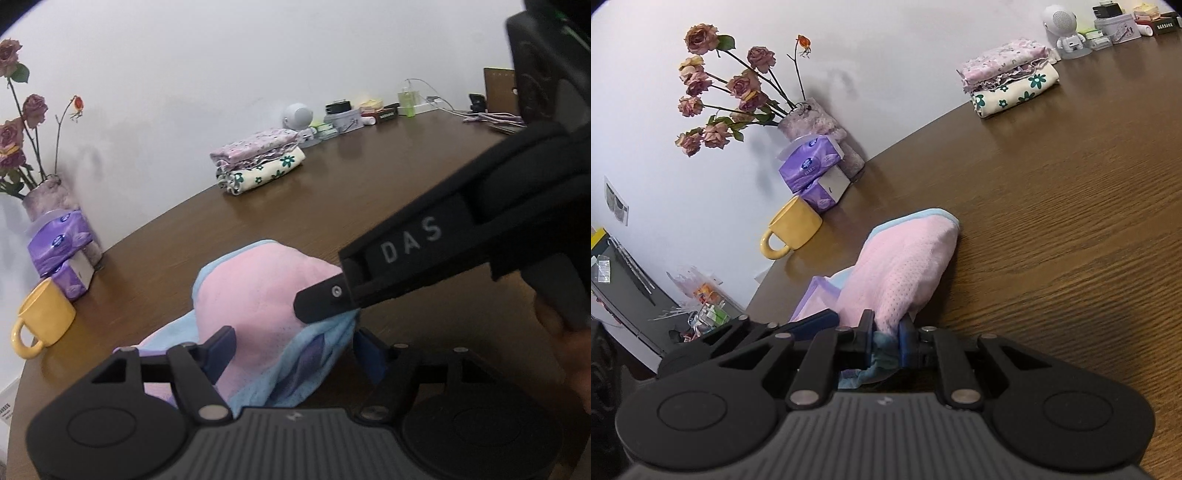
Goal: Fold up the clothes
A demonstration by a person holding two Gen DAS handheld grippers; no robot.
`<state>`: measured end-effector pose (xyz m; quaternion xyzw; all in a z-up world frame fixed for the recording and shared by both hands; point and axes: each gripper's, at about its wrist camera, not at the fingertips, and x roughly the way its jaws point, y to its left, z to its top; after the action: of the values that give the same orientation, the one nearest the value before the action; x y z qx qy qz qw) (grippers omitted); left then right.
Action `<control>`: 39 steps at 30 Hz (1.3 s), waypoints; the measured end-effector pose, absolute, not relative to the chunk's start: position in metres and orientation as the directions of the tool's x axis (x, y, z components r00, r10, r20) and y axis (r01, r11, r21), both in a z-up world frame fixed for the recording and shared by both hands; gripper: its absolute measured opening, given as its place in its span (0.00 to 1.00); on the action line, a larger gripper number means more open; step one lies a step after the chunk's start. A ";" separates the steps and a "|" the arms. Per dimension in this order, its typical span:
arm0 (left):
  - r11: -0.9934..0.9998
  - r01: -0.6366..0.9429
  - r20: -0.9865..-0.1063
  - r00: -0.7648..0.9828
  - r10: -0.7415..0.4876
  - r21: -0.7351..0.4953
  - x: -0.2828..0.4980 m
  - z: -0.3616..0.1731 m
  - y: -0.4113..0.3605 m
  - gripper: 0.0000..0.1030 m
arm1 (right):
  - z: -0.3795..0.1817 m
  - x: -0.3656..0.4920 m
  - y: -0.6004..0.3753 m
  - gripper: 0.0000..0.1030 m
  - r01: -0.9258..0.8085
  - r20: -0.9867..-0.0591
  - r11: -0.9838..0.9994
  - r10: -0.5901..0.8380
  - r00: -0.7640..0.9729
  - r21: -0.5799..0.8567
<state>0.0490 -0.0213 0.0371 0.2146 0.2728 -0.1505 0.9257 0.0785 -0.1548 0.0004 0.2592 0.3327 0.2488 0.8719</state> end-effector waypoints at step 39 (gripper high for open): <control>0.908 0.323 -0.572 0.812 -0.119 0.269 0.056 0.035 -0.023 0.52 | -0.012 0.072 -0.166 0.37 -0.253 -0.426 0.720 0.616 0.663 0.647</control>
<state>0.0558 -0.0230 0.0348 0.1797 0.2833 -0.1181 0.9346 0.0718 -0.1663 -0.0123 0.2787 0.3255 0.2500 0.8682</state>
